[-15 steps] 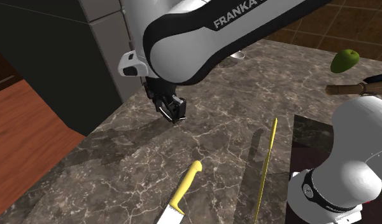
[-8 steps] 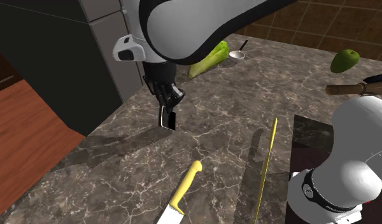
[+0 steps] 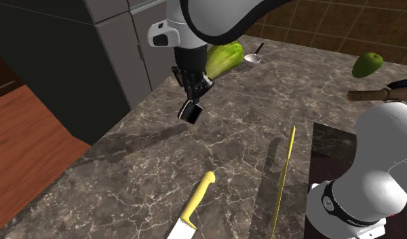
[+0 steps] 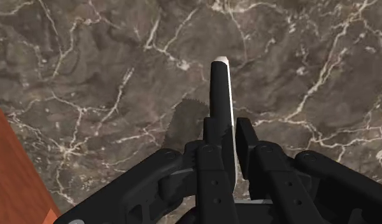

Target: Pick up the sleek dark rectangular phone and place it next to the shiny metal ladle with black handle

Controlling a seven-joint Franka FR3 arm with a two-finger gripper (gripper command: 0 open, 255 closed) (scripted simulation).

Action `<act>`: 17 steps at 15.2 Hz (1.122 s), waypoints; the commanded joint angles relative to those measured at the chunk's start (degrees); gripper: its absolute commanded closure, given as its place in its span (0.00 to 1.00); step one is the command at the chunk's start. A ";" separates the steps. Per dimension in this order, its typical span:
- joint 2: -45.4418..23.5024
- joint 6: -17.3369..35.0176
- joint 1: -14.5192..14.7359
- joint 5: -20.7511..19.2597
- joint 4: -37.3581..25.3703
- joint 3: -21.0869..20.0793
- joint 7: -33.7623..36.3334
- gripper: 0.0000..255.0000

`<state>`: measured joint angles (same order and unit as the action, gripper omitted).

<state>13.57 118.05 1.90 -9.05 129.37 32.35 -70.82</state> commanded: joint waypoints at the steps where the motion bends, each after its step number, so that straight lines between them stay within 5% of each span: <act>1: 1.48 0.01 -1.41 -1.21 1.13 1.45 -2.17 1.00; 17: 3.18 -0.59 -10.07 -5.68 -0.80 16.79 -23.91 1.00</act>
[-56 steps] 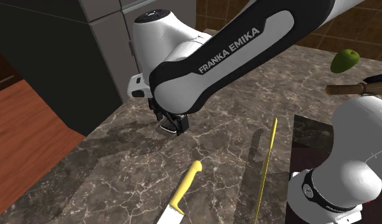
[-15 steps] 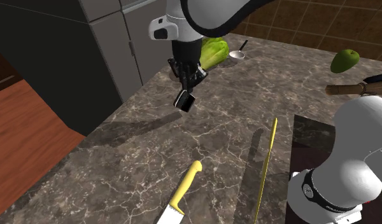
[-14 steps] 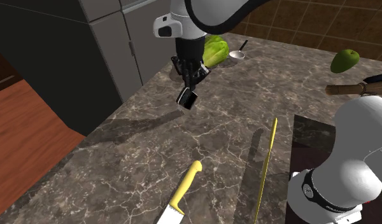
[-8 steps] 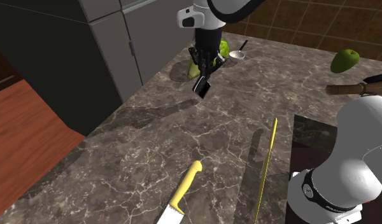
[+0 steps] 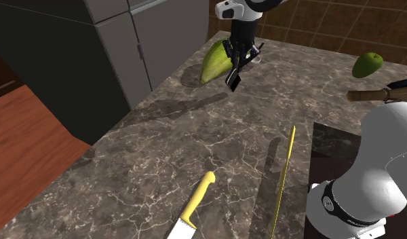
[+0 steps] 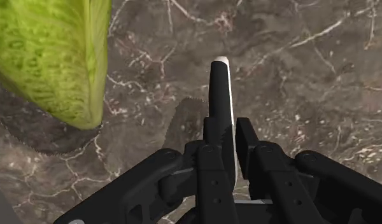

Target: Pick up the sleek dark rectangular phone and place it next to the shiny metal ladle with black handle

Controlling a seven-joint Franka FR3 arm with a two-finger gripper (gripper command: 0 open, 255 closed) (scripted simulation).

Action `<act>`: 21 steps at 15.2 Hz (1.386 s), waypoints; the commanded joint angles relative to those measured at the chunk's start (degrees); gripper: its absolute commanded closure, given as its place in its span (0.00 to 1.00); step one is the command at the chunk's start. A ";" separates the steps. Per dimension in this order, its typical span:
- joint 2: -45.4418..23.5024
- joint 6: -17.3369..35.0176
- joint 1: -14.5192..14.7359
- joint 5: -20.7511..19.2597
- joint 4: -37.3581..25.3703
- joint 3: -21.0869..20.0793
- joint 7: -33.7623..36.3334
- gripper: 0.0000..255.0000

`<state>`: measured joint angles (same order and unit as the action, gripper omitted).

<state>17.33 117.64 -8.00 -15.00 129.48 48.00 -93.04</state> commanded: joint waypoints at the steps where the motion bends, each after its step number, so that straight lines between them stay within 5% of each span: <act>1: -1.12 -0.16 -0.40 0.48 -1.56 2.40 -3.37 1.00; 7: -6.80 0.15 -0.73 4.46 -6.72 11.15 -14.99 1.00; 11: -15.19 0.17 -0.63 12.59 -11.70 18.52 -26.39 1.00; 21: -22.55 7.45 -2.20 20.67 -7.25 18.55 -32.21 1.00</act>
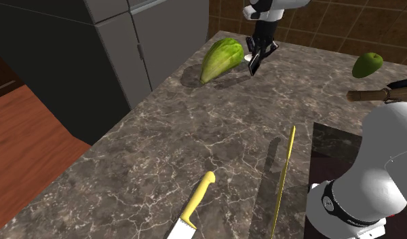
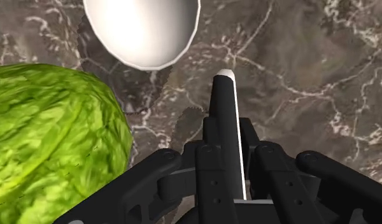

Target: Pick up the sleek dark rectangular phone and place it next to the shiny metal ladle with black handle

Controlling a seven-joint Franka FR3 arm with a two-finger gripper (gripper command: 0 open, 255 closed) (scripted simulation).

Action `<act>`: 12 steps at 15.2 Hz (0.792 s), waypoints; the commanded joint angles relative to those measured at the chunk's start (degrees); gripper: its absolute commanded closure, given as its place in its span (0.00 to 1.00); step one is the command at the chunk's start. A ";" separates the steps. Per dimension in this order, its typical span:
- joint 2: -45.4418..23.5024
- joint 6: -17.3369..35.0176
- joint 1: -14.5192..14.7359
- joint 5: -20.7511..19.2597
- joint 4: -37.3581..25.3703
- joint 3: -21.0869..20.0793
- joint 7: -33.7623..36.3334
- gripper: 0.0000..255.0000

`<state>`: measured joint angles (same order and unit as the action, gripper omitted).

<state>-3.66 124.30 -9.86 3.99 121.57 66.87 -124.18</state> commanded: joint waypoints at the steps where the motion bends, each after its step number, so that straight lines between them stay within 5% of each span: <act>1: -2.39 1.46 -0.64 2.66 1.03 -0.49 -1.77 1.00; 9: -8.56 6.24 -4.29 10.19 3.32 -3.83 -7.01 1.00; 12: -8.56 6.24 -4.30 10.18 3.32 -3.84 -7.00 1.00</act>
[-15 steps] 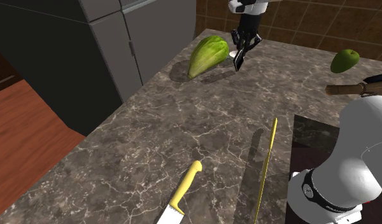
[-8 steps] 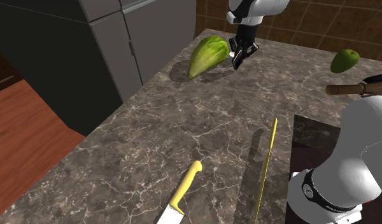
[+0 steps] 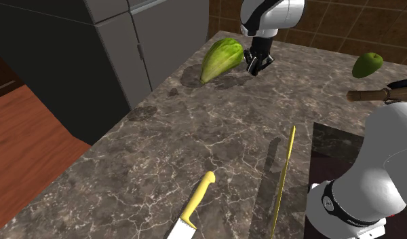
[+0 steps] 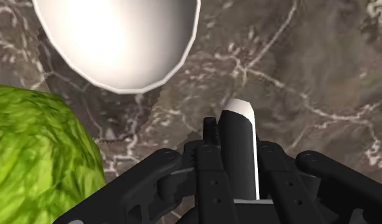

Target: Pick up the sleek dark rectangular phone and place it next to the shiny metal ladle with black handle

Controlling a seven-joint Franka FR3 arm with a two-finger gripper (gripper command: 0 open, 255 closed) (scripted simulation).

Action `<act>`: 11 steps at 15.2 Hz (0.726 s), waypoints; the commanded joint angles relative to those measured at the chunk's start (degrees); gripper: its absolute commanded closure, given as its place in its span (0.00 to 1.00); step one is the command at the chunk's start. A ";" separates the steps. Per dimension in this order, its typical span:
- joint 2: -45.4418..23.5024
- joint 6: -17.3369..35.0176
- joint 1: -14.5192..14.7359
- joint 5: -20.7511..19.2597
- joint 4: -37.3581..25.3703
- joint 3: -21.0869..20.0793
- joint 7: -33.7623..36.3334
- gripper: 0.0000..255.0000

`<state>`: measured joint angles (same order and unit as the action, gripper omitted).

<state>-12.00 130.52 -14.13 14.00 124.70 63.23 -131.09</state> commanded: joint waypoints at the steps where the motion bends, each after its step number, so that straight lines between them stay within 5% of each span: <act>1: -0.22 0.02 -0.02 0.18 0.19 -0.20 -0.09 1.00; 4: -0.22 0.02 -0.01 0.18 0.19 -0.19 -0.09 1.00; 5: -0.32 -0.12 -0.09 0.27 0.01 -0.24 -0.14 0.00; 10: -0.22 0.02 -0.01 0.19 0.19 -0.19 -0.09 0.00; 11: 1.74 -1.44 1.41 -2.24 -0.40 1.22 1.58 0.00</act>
<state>-11.62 129.73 -13.73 13.40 124.32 63.52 -130.63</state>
